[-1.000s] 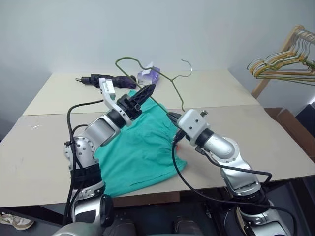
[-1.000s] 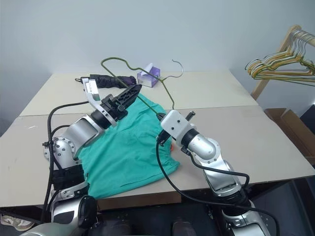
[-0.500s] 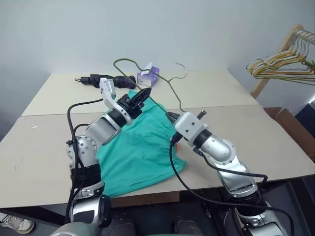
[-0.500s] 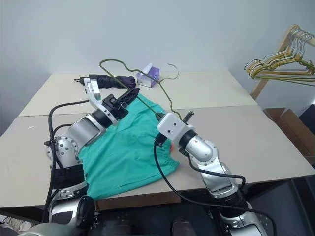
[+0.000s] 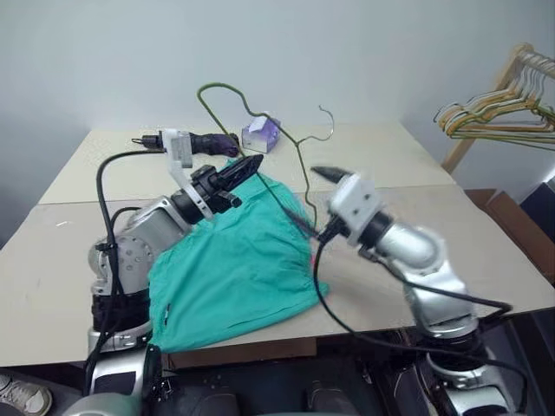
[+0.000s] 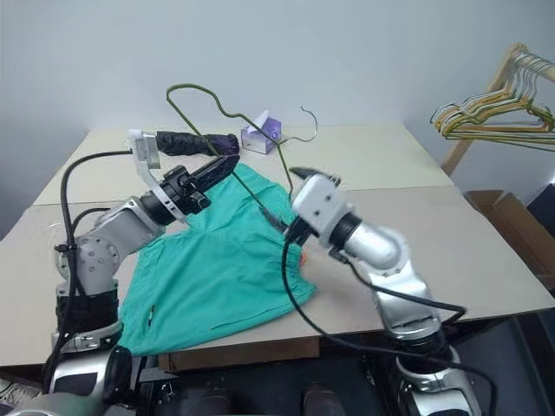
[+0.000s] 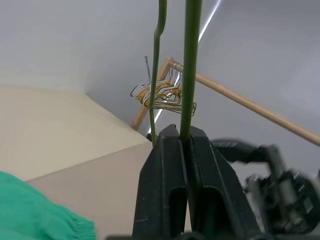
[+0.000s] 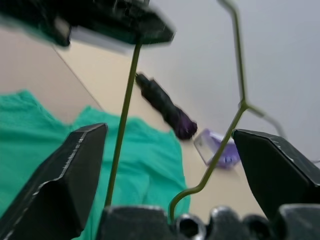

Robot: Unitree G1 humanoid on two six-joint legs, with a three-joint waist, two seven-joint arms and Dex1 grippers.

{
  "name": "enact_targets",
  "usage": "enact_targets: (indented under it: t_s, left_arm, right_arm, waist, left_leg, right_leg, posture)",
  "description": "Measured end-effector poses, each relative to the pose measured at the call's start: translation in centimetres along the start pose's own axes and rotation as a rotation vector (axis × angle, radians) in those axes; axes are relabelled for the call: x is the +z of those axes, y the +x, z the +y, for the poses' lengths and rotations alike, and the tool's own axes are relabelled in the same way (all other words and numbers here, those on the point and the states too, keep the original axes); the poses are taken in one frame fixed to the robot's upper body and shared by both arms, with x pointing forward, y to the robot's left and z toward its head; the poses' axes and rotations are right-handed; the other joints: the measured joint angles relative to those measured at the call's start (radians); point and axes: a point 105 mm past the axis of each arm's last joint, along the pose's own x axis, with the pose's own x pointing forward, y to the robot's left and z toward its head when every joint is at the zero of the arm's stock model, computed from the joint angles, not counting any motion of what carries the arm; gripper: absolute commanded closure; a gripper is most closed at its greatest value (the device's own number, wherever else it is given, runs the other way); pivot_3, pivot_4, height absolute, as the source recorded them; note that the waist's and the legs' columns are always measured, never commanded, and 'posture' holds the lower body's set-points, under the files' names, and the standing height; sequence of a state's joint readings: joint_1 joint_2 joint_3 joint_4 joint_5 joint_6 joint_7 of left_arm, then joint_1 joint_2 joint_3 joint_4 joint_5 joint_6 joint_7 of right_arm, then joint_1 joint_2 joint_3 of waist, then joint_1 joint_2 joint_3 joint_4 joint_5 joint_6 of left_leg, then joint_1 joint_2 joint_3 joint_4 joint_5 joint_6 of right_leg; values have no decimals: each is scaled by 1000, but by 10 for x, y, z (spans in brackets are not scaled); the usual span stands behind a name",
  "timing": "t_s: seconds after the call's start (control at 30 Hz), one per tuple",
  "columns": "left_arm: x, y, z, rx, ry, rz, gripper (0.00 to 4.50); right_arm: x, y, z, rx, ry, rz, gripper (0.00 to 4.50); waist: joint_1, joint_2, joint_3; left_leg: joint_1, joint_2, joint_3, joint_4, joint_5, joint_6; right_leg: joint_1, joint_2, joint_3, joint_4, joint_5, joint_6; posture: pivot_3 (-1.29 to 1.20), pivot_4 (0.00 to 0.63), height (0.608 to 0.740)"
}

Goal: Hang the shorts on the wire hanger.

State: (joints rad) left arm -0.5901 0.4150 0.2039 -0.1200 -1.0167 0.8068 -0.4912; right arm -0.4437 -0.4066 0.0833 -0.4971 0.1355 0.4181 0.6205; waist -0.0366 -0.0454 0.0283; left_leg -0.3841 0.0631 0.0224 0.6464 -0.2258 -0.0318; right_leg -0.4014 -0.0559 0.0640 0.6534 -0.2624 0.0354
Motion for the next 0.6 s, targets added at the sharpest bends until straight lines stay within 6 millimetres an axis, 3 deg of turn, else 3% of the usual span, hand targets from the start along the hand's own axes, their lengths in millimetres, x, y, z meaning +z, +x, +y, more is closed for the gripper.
enact_targets:
  t_s: [0.13, 0.27, 0.4, 0.6]
  left_arm:
    - [22, -11, 1, -109, 129, 25, 4500]
    - [35, -22, -7, -281, 157, 18, 4500]
    - [53, -38, -15, -439, 155, -20, 4500]
    - [63, -43, -26, -599, 146, -57, 4500]
  right_arm:
    - [-3, -19, -13, 131, 234, 43, 43]
    - [-9, -35, -5, 350, 476, 26, 43]
    - [-27, -53, 0, 528, 630, 147, 43]
    - [-46, -35, 9, 625, 887, 239, 43]
  waist:
    - [-1, 0, 0]
    - [-4, 1, 1]
    - [-7, 2, 2]
    - [-17, 3, 2]
  left_leg:
    - [-1, 0, 0, -1, 0, 0]
    - [-2, 1, 0, -2, 0, 0]
    - [-2, 1, 1, -2, 0, 0]
    - [-2, 2, 1, -1, 0, 1]
  right_leg:
    - [1, 0, 0, -4, 0, 0]
    - [0, 0, 0, -5, 0, 0]
    - [-1, 0, 0, -5, 0, 0]
    - [-1, 1, 0, -4, 0, 0]
  posture:
    - [7, 0, 740]
    - [0, 0, 740]
    - [1, 0, 740]
    - [-3, 0, 740]
